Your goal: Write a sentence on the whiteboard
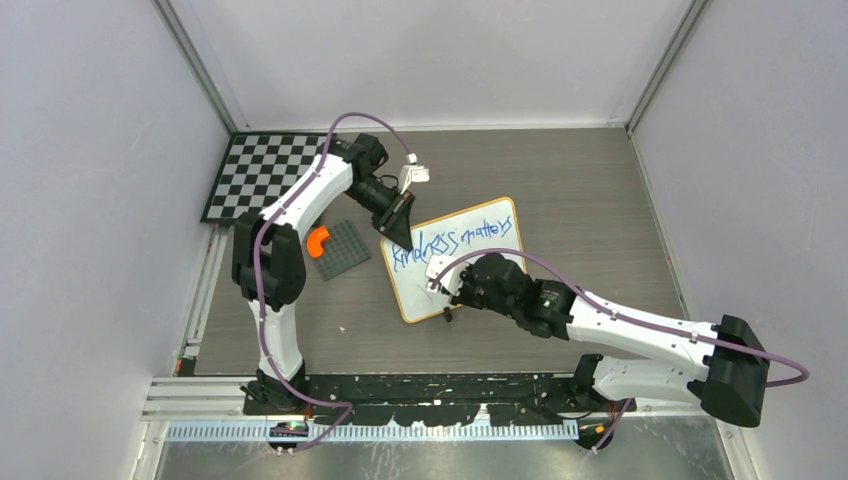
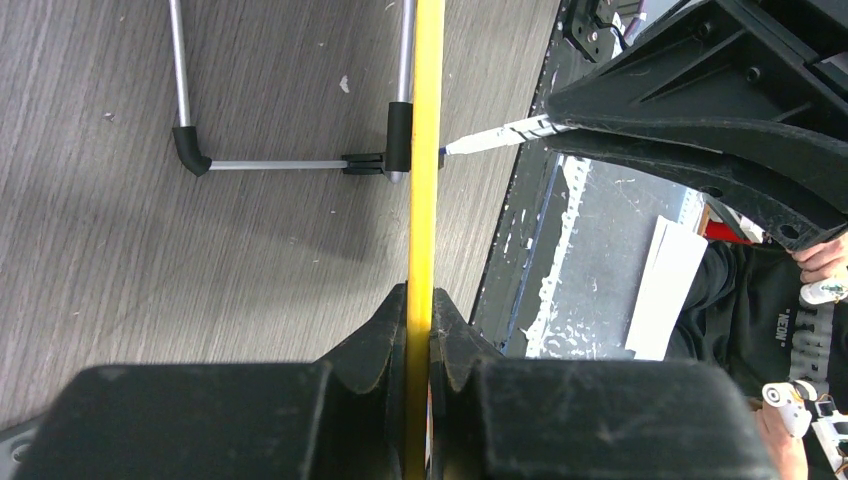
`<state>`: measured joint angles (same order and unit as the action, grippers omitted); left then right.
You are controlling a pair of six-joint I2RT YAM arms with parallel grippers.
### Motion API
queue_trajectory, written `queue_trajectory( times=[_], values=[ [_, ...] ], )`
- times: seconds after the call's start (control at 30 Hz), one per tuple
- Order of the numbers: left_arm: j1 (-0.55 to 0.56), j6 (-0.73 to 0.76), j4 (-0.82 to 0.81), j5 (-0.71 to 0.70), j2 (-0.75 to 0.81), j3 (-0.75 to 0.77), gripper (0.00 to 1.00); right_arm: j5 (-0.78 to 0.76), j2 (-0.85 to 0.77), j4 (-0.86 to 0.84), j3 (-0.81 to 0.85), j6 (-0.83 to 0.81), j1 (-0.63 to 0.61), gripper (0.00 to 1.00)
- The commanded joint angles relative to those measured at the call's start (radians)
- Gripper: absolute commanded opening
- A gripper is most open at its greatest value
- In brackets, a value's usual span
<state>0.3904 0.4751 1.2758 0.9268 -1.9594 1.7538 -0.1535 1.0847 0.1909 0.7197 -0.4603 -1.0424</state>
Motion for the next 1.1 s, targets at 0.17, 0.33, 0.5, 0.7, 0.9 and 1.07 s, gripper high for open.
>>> queue_trajectory(
  times=[0.17,0.33,0.5,0.7,0.9,1.07],
  values=[
    [-0.005,-0.025,0.003,-0.011,-0.002,0.038,0.00,-0.037,0.037,-0.007,0.026,-0.009,0.003,0.00],
    [-0.005,-0.024,0.004,-0.012,-0.004,0.036,0.00,0.007,0.025,0.050,0.013,-0.010,0.004,0.00],
    [-0.005,-0.024,0.002,-0.009,-0.007,0.039,0.00,0.067,0.028,0.111,0.015,-0.011,0.002,0.00],
    [-0.006,-0.023,0.003,-0.009,-0.009,0.038,0.00,0.031,0.034,0.061,0.031,-0.002,0.003,0.00],
    [-0.005,-0.025,0.002,-0.010,-0.010,0.039,0.00,-0.039,0.021,-0.062,0.029,0.018,0.003,0.00],
    [-0.005,-0.025,0.004,-0.011,-0.009,0.039,0.00,-0.087,0.036,-0.095,0.041,0.017,0.009,0.00]
  ],
)
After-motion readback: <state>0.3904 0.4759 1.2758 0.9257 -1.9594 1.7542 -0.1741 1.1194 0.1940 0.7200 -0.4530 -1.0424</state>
